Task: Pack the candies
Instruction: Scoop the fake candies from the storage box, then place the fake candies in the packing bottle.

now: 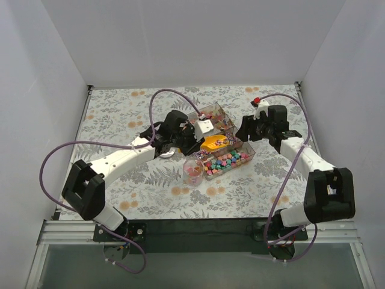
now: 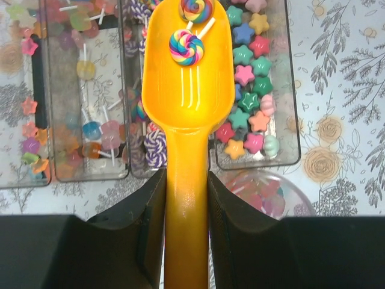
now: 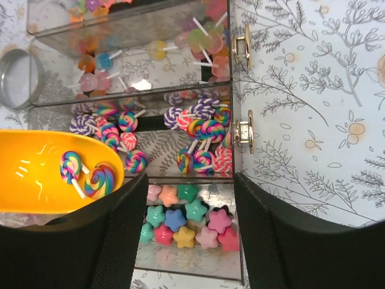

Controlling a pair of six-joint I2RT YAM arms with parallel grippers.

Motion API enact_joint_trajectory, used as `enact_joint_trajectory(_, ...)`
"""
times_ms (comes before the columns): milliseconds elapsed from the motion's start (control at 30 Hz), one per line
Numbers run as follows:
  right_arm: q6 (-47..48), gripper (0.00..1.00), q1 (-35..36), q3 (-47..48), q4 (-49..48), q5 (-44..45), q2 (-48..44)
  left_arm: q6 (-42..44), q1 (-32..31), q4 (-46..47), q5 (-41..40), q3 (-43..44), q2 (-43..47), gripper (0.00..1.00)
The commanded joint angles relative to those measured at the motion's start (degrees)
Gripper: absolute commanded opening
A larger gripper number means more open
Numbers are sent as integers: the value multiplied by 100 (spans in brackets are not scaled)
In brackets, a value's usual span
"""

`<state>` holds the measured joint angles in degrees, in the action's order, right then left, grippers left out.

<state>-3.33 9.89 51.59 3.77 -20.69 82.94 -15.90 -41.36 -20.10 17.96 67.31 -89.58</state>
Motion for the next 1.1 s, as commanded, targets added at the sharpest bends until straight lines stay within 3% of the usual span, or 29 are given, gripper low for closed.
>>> enact_joint_trajectory(0, -80, 66, 39, -26, 238, 100, -549, 263, 128, -55, 59, -226, 739, 0)
enact_joint_trajectory(167, -430, 67, 31, -298, 335, 30, -1121, 640, 243, -556, 15, -534, 1634, 0)
enact_joint_trajectory(500, -625, 67, 48, -1072, 396, -129, -2150, 1448, 260, -2542, -591, -473, 2532, 0)
enact_joint_trajectory(767, -651, 68, 48, -1257, 440, -216, -2308, 1555, 252, -3544, -644, -219, 2718, 0)
enact_joint_trajectory(1067, -625, 68, 39, -1406, 423, -172, -2422, 1652, -283, -4378, -1618, 299, 2315, 0)
